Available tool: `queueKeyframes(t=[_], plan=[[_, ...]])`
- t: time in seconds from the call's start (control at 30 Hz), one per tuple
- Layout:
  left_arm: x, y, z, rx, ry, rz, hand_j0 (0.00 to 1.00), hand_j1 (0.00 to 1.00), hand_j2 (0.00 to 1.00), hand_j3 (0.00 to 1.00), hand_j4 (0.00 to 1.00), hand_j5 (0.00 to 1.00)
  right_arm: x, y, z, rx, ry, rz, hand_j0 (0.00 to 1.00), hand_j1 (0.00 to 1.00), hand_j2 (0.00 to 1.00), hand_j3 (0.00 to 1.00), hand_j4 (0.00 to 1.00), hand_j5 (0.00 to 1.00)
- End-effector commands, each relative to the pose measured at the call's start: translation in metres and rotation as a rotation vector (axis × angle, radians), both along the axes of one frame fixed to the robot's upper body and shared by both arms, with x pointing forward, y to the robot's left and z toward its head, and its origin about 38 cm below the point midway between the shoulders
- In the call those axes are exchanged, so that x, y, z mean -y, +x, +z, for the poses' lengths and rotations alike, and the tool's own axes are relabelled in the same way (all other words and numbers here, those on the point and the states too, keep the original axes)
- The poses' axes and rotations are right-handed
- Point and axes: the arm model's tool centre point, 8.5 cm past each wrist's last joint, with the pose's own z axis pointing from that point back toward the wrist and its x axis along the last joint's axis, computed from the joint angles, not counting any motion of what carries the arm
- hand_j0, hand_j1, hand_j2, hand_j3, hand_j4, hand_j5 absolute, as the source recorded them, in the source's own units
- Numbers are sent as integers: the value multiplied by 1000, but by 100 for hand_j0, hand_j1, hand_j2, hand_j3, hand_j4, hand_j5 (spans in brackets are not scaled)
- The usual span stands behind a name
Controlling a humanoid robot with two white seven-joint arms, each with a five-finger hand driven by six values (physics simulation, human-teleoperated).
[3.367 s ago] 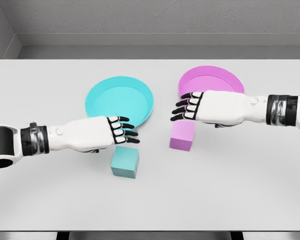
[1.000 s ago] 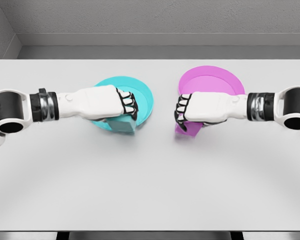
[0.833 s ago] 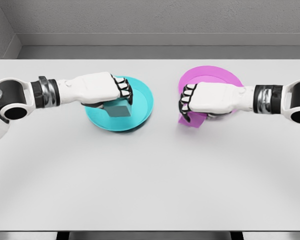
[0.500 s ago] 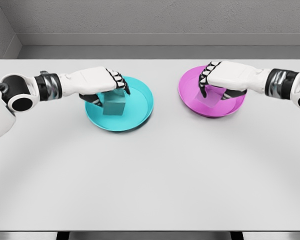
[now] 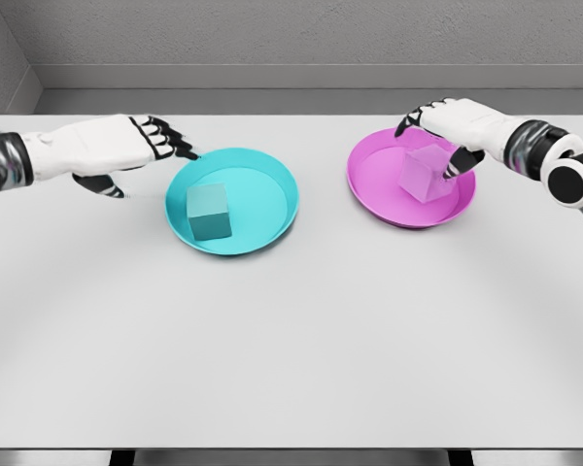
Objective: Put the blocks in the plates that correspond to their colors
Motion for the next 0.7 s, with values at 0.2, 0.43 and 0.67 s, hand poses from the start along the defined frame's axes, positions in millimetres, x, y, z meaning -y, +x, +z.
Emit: queueKeyframes(t=[0.2, 0.43, 0.67], plan=[[-48, -28, 12, -17, 24, 62, 100, 100, 100, 100, 100, 100, 32, -12, 45, 105, -17, 5, 100, 100, 100, 100, 100, 100], [-56, -31, 7, -30, 24, 80, 100, 100, 100, 100, 100, 100, 93, -72, 49, 121, -29, 246, 100, 100, 100, 100, 100, 100], [-56, -31, 6, -33, 24, 82, 100, 100, 100, 100, 100, 100, 101, -90, 26, 66, -51, 309, 100, 100, 100, 100, 100, 100]])
